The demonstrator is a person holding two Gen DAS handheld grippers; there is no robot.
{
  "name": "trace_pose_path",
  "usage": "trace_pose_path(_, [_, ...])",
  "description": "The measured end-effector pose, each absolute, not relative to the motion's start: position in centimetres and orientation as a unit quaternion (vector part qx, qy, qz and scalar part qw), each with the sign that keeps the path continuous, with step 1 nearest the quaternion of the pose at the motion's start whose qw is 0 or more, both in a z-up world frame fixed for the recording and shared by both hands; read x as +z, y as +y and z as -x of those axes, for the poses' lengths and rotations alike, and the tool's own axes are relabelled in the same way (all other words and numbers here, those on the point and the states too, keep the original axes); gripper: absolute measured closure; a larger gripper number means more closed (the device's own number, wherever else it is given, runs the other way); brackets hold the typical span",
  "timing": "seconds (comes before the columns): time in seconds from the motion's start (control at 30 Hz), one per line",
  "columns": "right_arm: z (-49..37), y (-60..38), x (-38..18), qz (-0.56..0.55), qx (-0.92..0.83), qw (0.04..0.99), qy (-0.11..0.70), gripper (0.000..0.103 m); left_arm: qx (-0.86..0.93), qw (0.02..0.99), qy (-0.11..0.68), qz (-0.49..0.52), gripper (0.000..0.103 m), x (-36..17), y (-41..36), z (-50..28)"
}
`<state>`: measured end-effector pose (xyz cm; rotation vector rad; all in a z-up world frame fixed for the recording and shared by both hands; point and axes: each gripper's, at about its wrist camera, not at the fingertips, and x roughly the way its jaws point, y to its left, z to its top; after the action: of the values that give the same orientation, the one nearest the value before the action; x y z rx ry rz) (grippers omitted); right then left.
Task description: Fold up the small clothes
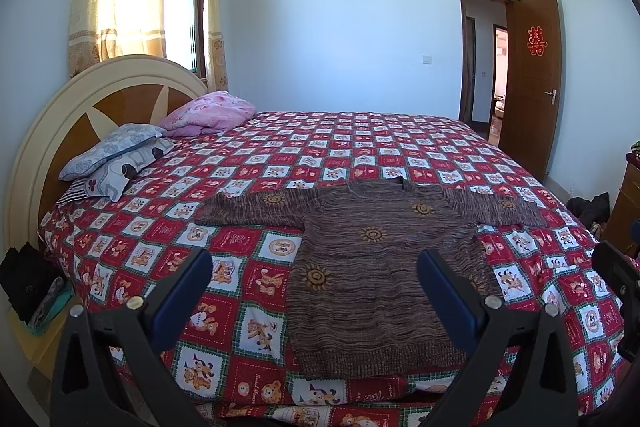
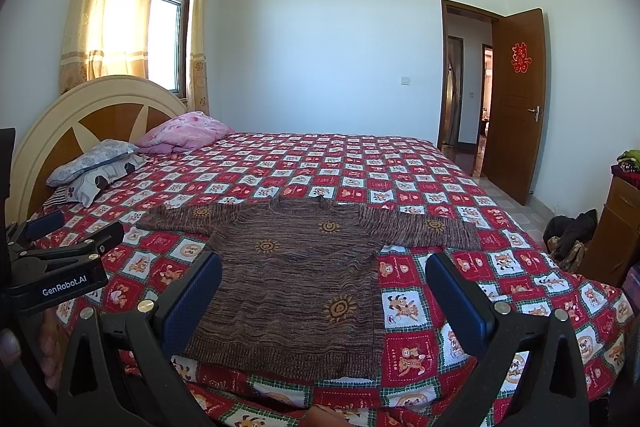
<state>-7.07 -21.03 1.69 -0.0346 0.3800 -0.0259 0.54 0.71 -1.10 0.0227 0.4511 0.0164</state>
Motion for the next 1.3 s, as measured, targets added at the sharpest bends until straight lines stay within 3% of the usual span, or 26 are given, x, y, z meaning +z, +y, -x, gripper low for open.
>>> trace_pose_path(0.9, [5.9, -20.8, 0.2, 0.03, -0.011, 0.979, 0.201, 0.001, 0.013, 0.971, 0.238, -0.013, 0.0, -1.9, 1.2, -1.4])
trace_pose_path(1.3, [1.1, -22.4, -4.7, 0.019, 0.004, 0.962, 0.271, 0.001, 0.013, 0.96, 0.28, -0.021, 0.0, -5.5, 1.1, -5.4])
